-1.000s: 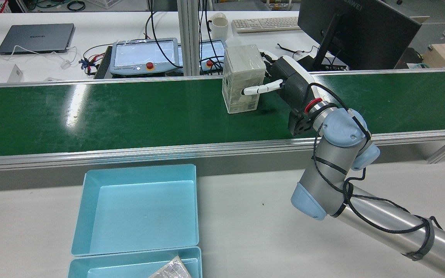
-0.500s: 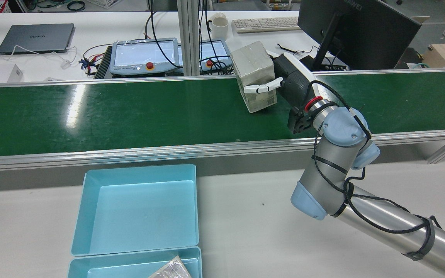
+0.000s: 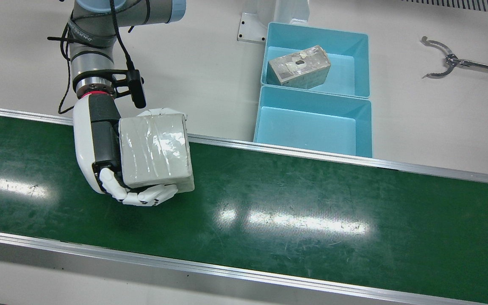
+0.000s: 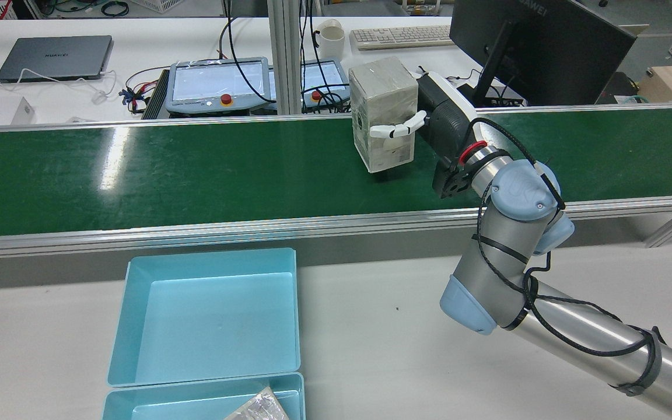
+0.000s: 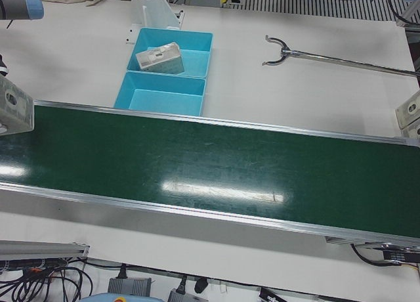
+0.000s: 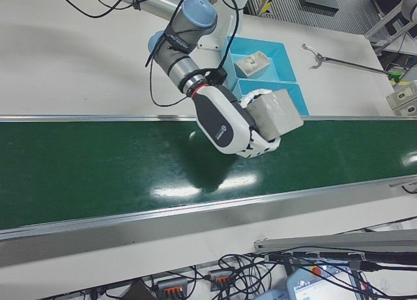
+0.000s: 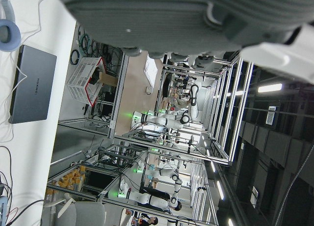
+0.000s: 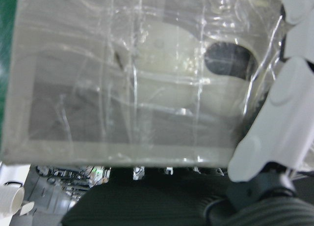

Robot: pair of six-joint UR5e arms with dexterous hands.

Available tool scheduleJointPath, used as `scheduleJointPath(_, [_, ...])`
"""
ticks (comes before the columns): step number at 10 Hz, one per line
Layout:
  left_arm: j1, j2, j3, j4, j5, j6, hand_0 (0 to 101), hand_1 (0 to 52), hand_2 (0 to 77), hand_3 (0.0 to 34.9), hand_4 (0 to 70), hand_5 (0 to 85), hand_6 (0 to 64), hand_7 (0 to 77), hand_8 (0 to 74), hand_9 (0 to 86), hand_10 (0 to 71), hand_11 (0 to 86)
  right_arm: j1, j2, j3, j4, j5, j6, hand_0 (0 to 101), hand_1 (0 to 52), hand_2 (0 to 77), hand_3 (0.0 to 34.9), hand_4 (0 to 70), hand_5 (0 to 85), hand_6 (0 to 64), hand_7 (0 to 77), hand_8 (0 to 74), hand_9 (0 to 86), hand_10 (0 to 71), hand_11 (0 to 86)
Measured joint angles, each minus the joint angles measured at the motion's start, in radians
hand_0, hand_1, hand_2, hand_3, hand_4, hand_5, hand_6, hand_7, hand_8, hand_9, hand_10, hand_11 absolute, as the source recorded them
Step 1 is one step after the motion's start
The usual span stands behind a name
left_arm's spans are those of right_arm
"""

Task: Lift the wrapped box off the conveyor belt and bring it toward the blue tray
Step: 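Lift the box off the belt and carry it over the blue tray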

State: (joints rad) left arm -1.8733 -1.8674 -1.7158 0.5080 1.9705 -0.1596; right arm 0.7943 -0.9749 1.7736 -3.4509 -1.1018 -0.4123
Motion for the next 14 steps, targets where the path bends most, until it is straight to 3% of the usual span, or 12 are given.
scheduleJointPath(2, [0.0,0.0,0.0,0.0,0.0,0.0,0,0.0,0.5,0.0,0.0,1.1,0.0,0.5,0.5,0.0,0.5,0.5,-0.054,0.005,0.049,0.038,0.002,-0.059,46,1.1,24.0,0.3,18.5,46.4,36.5,29.5,51.3,33.8,44.2,37.6])
scheduleJointPath(5, [0.0,0.0,0.0,0.0,0.0,0.0,0,0.0,0.5,0.0,0.0,1.1,0.0,0.5,0.5,0.0,0.5,0.5,-0.135,0.01,0.059,0.091,0.015,-0.081,45,1.1,23.5,0.2,19.6,49.6,36.5,29.5,55.6,34.4,48.0,38.7])
scheduleJointPath(6, [0.0,0.0,0.0,0.0,0.0,0.0,0,0.0,0.5,0.0,0.0,0.5,0.0,0.0,0.5,0.0,0.5,0.5,-0.172,0.011,0.053,0.128,0.027,-0.086,46,1.1,22.9,0.2,16.4,52.9,43.6,28.9,56.2,34.4,48.5,39.3])
scheduleJointPath(7, [0.0,0.0,0.0,0.0,0.0,0.0,0,0.0,0.5,0.0,0.0,1.1,0.0,0.5,0.5,0.5,0.5,0.5,-0.214,0.011,0.046,0.169,0.053,-0.098,46,1.1,22.9,0.2,16.4,52.9,43.6,28.9,56.2,34.4,48.5,39.3])
scheduleJointPath(9, [0.0,0.0,0.0,0.0,0.0,0.0,0,0.0,0.5,0.0,0.0,1.1,0.0,0.0,0.5,0.0,0.5,0.5,-0.296,0.033,0.041,0.231,0.11,-0.158,45,0.5,21.3,0.1,16.4,52.9,43.6,29.5,56.7,34.4,49.1,39.3])
scheduleJointPath(12, [0.0,0.0,0.0,0.0,0.0,0.0,0,0.0,0.5,0.0,0.0,1.1,0.0,0.0,0.5,0.0,0.5,0.5,-0.402,0.105,0.042,0.26,0.183,-0.29,45,0.5,20.7,0.1,15.3,54.0,43.6,30.0,56.7,34.4,49.1,39.3])
scheduleJointPath(14, [0.0,0.0,0.0,0.0,0.0,0.0,0,0.0,0.5,0.0,0.0,1.1,0.0,0.0,0.5,0.0,0.5,0.5,-0.442,0.115,0.039,0.279,0.217,-0.337,45,0.5,20.7,0.1,15.3,54.0,43.6,30.0,56.7,34.4,49.1,39.3])
